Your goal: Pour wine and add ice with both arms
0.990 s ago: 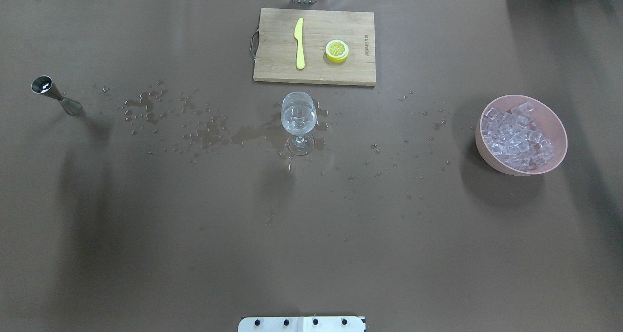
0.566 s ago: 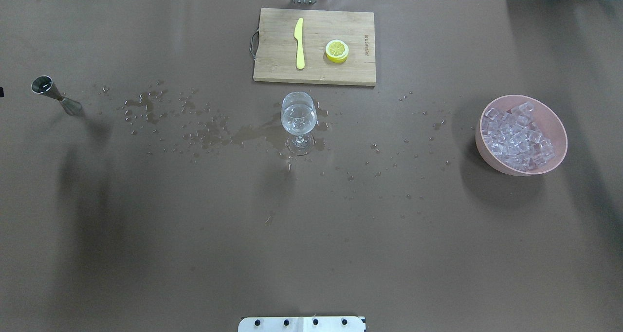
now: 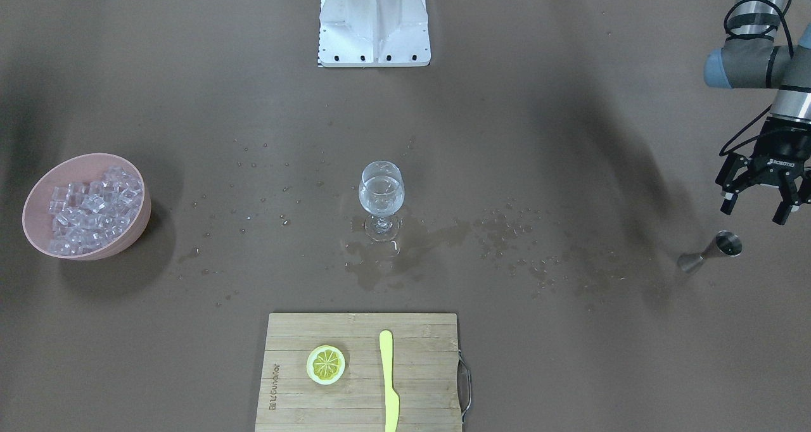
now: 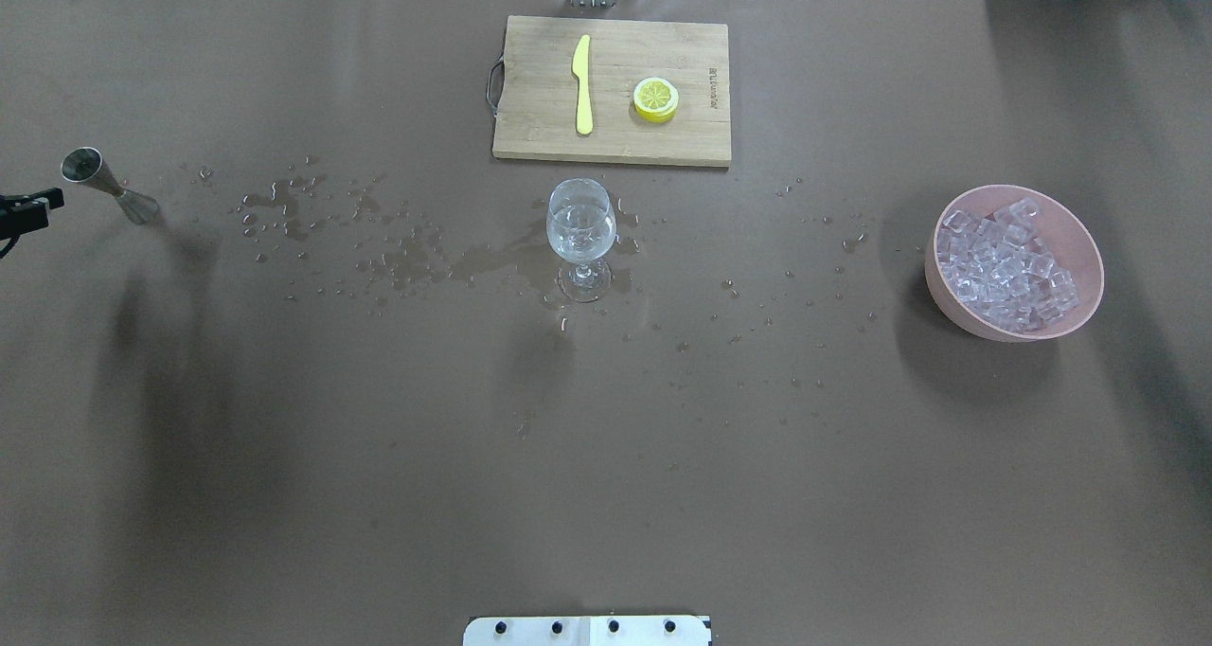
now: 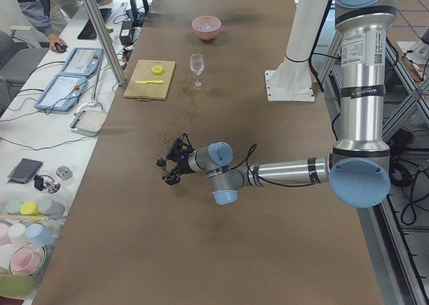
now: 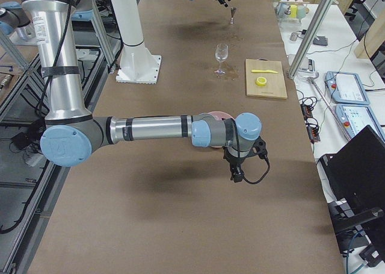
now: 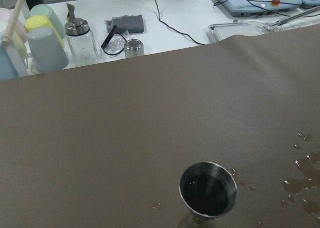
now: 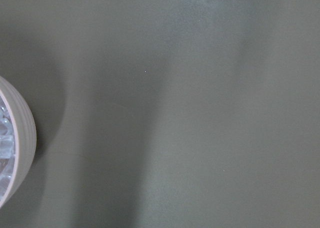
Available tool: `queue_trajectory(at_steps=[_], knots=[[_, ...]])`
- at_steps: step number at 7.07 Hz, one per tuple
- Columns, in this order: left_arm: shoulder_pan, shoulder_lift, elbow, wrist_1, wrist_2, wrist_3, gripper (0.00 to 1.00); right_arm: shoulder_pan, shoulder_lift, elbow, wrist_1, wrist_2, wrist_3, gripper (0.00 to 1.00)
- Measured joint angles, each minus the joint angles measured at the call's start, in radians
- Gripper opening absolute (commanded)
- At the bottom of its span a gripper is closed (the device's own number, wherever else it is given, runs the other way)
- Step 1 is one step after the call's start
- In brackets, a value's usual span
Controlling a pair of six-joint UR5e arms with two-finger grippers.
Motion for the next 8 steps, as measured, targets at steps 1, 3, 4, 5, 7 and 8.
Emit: queue_trajectory(at_steps=[1,3,4,5,7,8], knots=[[0.053,-0.002,0.028,-0.033,0.086,-0.024,0.95,-0.006,0.002,0.0,0.001,0.0,0.002,1.0],[0.14,-0.012,0.054,-0.059,0.232,-0.103,0.95,-0.014,0.006,0.001,0.001,0.0,0.003,1.0],[0.164,-0.033,0.069,-0.063,0.296,-0.135,0.95,-0.015,0.008,0.001,0.002,0.0,0.003,1.0],[0.179,-0.068,0.095,-0.068,0.349,-0.151,0.95,-0.016,0.009,0.002,0.002,0.0,0.003,1.0],[0.204,-0.113,0.14,-0.085,0.42,-0.166,0.95,-0.019,0.01,0.001,0.002,0.0,0.004,1.0],[0.224,-0.125,0.17,-0.11,0.453,-0.171,0.95,-0.022,0.01,0.001,0.002,0.0,0.005,1.0]])
